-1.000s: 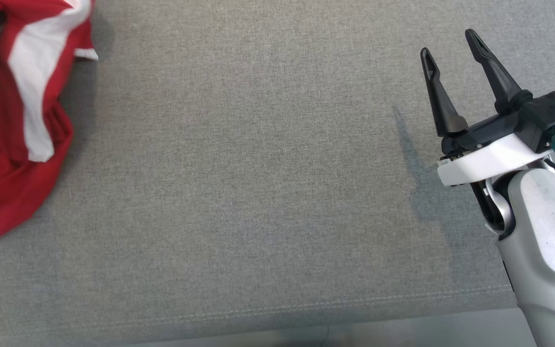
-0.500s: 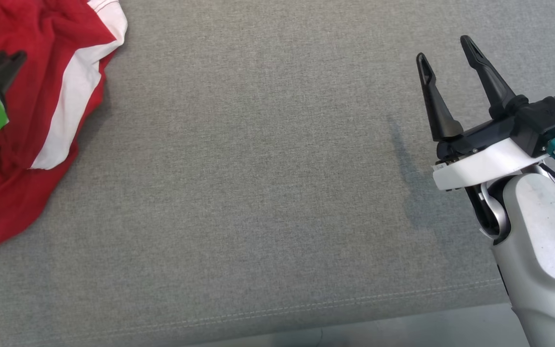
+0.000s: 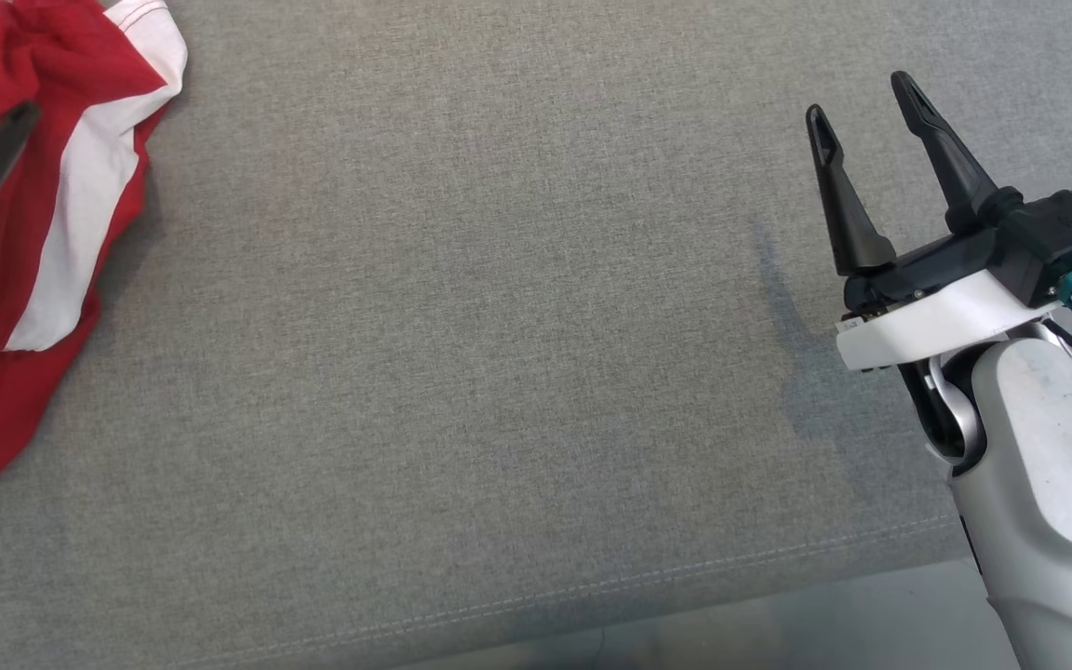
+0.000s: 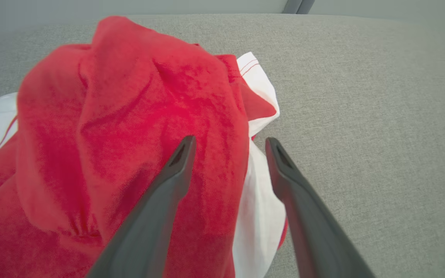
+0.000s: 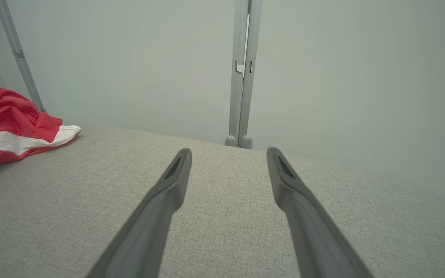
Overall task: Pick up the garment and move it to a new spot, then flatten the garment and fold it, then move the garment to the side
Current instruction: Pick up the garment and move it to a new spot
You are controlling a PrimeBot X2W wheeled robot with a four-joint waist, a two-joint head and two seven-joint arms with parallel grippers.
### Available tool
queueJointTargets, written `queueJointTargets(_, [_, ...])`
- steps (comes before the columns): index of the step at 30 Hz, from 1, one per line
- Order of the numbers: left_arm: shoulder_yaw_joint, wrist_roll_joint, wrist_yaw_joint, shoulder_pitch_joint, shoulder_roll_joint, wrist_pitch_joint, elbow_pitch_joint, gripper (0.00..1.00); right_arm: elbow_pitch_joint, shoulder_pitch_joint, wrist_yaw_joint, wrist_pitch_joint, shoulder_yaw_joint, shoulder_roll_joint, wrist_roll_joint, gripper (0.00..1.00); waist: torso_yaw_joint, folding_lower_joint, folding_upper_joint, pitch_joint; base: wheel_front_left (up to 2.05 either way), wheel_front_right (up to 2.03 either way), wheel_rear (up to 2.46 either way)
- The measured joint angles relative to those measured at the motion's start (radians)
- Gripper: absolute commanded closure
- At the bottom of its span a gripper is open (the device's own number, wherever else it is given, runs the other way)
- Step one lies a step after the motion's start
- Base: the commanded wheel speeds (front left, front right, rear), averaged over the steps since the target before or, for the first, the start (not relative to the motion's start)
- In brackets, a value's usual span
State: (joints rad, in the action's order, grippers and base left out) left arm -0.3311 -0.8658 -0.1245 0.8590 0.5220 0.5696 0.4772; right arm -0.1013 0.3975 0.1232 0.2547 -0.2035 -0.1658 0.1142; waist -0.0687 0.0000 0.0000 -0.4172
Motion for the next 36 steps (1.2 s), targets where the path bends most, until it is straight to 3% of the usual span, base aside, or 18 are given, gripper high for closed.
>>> queueJointTargets(4, [-0.009,0.044,0.0,0.0,0.036,-0.021,0.02,0.0,0.001,0.0,0.0,0.0,0.001,0.004,0.0,0.0,-0.015,0.0,0.0,-0.009,0.0,0.0,0.0])
queueJointTargets(7, [-0.005,0.044,0.0,0.0,0.033,-0.031,0.033,0.04,0.001,-0.001,0.0,0.0,0.006,0.004,0.0,0.0,-0.024,0.0,0.0,-0.017,0.0,0.0,0.0])
queueJointTargets(10, [-0.01,0.044,0.0,-0.003,0.015,-0.042,0.048,0.16,0.001,-0.012,0.0,0.0,0.009,0.0,0.0,0.0,-0.029,0.0,0.0,-0.025,0.0,0.0,0.0])
queueJointTargets(12, [-0.013,0.044,0.0,-0.003,0.016,-0.053,0.054,0.43,0.001,-0.013,0.0,0.0,0.009,0.0,0.0,0.0,-0.03,0.0,0.0,-0.029,0.0,0.0,0.0])
queueJointTargets(15, [-0.016,0.044,0.0,-0.004,0.013,-0.062,0.068,0.67,0.002,-0.013,0.0,0.0,0.009,0.0,0.0,0.0,-0.031,0.0,0.0,-0.031,0.0,0.0,0.0])
queueJointTargets(17, [-0.017,0.044,0.0,-0.004,0.011,-0.075,0.071,1.0,0.002,-0.013,0.0,0.0,0.009,0.0,0.0,0.0,-0.031,0.0,0.0,-0.03,0.0,0.0,0.0])
queueJointTargets(29, [-0.063,0.045,0.0,0.003,-0.019,-0.149,0.052,1.0,-0.012,-0.019,0.0,0.0,0.011,0.006,0.0,0.0,-0.021,0.0,0.0,0.013,0.0,0.0,0.0])
queueJointTargets(36, [-0.214,0.042,0.0,0.009,-0.123,-0.163,-0.074,1.0,-0.028,-0.033,0.0,0.0,0.01,0.029,0.001,0.0,-0.009,0.0,0.0,0.064,0.0,0.0,0.0])
